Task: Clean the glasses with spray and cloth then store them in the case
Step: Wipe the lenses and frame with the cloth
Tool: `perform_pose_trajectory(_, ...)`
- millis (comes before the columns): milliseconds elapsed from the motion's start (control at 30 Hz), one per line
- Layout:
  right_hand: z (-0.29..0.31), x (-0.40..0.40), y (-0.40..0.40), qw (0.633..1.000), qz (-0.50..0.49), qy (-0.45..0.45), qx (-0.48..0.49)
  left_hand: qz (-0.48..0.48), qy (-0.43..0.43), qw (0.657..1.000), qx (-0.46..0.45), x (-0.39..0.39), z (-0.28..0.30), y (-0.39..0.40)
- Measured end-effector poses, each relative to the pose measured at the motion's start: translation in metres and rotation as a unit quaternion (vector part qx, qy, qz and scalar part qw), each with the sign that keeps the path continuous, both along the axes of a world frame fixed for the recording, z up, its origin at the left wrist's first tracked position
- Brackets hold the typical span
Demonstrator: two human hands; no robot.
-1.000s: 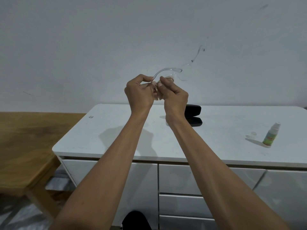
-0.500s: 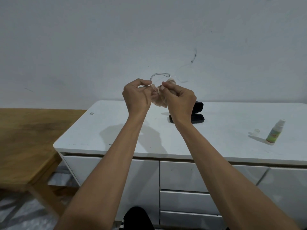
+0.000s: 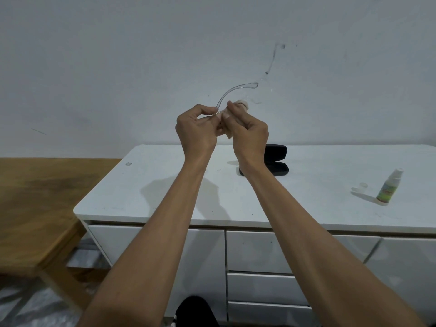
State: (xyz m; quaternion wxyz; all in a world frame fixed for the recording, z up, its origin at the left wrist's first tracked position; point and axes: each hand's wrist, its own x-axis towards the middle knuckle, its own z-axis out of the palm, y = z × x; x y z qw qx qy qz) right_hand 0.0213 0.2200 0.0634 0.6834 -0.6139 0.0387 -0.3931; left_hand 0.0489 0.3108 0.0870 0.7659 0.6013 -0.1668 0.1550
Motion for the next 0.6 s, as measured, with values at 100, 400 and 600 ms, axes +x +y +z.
perform_pose_trajectory(100,-0.003,0.002,0.005,1.000,0.006,-0.002,-0.018,-0.005,-0.001,1.000,0.007,0.004,-0.003,0.003)
perform_pose_trajectory(400,-0.010,-0.004,0.009,0.999,-0.003,0.016,-0.035,0.004,0.019,0.998,0.058,0.011,-0.017,0.020)
perform_pose_trajectory(600,-0.017,-0.002,0.006,0.998,-0.056,0.013,0.011,-0.005,0.029,0.998,0.053,0.013,-0.017,0.023)
